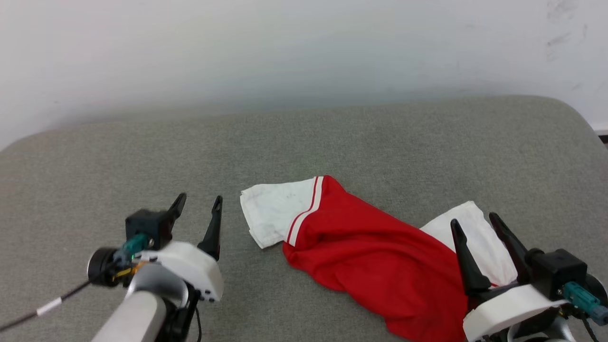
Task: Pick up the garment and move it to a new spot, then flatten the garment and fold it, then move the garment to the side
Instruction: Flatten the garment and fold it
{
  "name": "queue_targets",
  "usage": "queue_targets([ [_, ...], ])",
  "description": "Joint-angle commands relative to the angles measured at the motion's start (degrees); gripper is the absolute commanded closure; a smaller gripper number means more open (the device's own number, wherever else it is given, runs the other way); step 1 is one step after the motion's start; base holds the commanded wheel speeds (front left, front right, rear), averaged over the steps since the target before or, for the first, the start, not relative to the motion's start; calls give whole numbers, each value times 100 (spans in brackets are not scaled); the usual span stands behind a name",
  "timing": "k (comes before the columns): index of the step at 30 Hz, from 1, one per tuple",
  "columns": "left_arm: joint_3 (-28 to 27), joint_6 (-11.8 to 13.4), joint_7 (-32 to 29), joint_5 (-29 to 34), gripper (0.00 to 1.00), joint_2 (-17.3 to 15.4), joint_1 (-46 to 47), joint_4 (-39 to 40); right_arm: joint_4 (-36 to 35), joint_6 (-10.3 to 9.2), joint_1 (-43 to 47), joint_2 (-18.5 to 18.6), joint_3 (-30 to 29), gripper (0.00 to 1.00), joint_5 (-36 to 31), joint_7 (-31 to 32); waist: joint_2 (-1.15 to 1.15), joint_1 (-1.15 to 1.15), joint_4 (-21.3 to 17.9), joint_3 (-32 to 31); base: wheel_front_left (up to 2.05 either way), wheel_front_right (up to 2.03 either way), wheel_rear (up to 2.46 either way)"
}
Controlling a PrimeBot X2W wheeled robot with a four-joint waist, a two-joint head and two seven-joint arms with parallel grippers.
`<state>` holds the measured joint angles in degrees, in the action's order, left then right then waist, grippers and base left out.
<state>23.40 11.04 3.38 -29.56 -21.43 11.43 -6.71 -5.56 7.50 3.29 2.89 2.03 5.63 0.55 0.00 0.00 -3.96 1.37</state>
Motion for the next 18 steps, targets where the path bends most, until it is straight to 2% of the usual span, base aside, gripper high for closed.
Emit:
queue_targets([
  [1,57,-116,-203,-30,0,-66,263,-30,-60,-2,-143,-3,31,0,39,5,0,0,-139,236,0,0,0],
  [10,394,-1086,-2250,-353,0,-578,2010,-514,-47,-2,-595,-3,129,0,138,-154,0,0,-619,1095,0,0,0],
  [13,461,-1322,-2970,-545,0,-762,2352,-713,15,-2,-725,-4,165,0,206,-227,0,0,-769,1368,0,0,0],
  [18,562,-1564,-3947,-876,0,-980,2693,-1147,201,-2,-878,-4,217,0,327,-406,0,0,-953,1706,0,0,0],
])
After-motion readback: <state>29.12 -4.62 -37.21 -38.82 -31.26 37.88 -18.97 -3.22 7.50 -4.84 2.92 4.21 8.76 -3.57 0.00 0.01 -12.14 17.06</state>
